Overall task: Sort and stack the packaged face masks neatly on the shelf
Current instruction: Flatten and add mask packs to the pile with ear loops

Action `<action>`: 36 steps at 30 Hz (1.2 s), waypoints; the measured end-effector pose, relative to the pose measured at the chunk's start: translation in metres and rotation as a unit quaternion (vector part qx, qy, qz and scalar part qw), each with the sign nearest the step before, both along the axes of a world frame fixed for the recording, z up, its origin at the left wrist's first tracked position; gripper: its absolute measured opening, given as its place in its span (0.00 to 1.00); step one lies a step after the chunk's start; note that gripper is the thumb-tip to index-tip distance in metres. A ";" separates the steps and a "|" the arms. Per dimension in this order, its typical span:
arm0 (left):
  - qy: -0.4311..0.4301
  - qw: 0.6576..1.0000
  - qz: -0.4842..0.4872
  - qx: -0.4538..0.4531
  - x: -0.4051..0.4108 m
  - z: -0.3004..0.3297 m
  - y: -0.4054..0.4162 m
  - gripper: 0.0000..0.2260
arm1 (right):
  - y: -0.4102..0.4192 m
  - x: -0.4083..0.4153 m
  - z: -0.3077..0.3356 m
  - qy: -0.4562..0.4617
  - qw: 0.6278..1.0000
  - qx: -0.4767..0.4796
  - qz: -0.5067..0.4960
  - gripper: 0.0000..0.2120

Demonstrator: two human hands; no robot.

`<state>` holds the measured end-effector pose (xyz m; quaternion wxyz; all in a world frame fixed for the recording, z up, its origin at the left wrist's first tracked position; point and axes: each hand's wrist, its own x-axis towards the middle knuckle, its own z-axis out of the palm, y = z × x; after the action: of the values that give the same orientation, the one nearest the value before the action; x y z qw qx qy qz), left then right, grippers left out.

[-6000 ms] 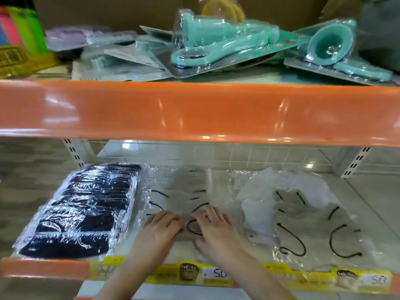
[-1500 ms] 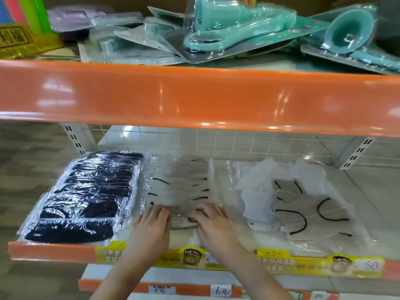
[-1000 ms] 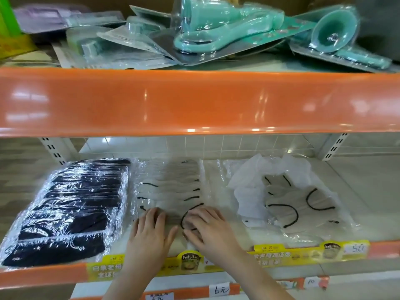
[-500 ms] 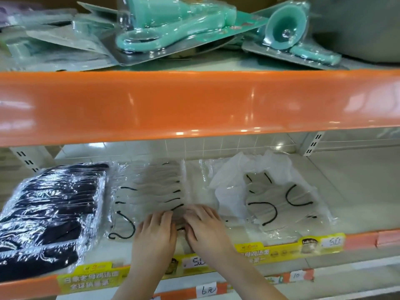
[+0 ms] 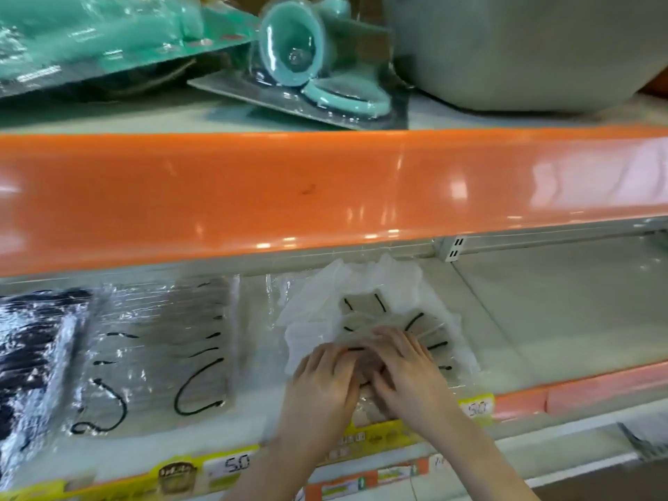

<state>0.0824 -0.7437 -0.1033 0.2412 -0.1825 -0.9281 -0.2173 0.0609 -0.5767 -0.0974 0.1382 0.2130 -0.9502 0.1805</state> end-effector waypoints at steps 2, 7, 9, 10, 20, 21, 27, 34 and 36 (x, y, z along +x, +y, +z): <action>-0.005 1.000 -0.025 -0.002 -0.004 -0.001 0.015 0.10 | 0.016 -0.005 0.003 -0.016 0.999 0.011 -0.036 0.21; -0.098 0.989 -0.023 -0.107 -0.007 -0.006 0.035 0.28 | 0.050 -0.016 0.009 -0.039 0.997 0.022 -0.063 0.28; -0.100 0.985 -0.013 -0.137 -0.010 -0.008 0.038 0.28 | 0.059 -0.018 0.009 -0.095 0.995 0.027 -0.035 0.36; -0.096 0.986 -0.008 -0.138 -0.011 -0.007 0.038 0.27 | 0.061 -0.018 0.007 -0.113 0.993 0.035 -0.022 0.39; -0.127 0.987 -0.005 -0.094 -0.028 0.009 0.032 0.20 | 0.057 -0.019 -0.019 -0.005 0.999 -0.010 -0.045 0.19; -0.138 0.986 0.001 -0.092 -0.027 0.012 0.034 0.21 | 0.055 -0.020 -0.020 0.007 0.998 -0.027 -0.058 0.18; -0.172 0.985 -0.004 -0.011 -0.027 0.016 0.028 0.17 | 0.051 -0.023 -0.026 0.065 0.992 -0.054 -0.093 0.16; -0.094 0.994 0.003 0.059 -0.021 0.016 0.021 0.11 | 0.052 -0.023 -0.026 0.078 0.991 -0.072 -0.076 0.15; -0.079 0.993 0.004 0.088 -0.021 0.014 0.017 0.08 | 0.056 -0.022 -0.024 0.080 0.993 -0.060 -0.066 0.13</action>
<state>0.0612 -0.7265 -0.0893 0.1827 -0.1390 -0.9224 -0.3106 0.0385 -0.5208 -0.1217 0.2384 0.1546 -0.9355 0.2098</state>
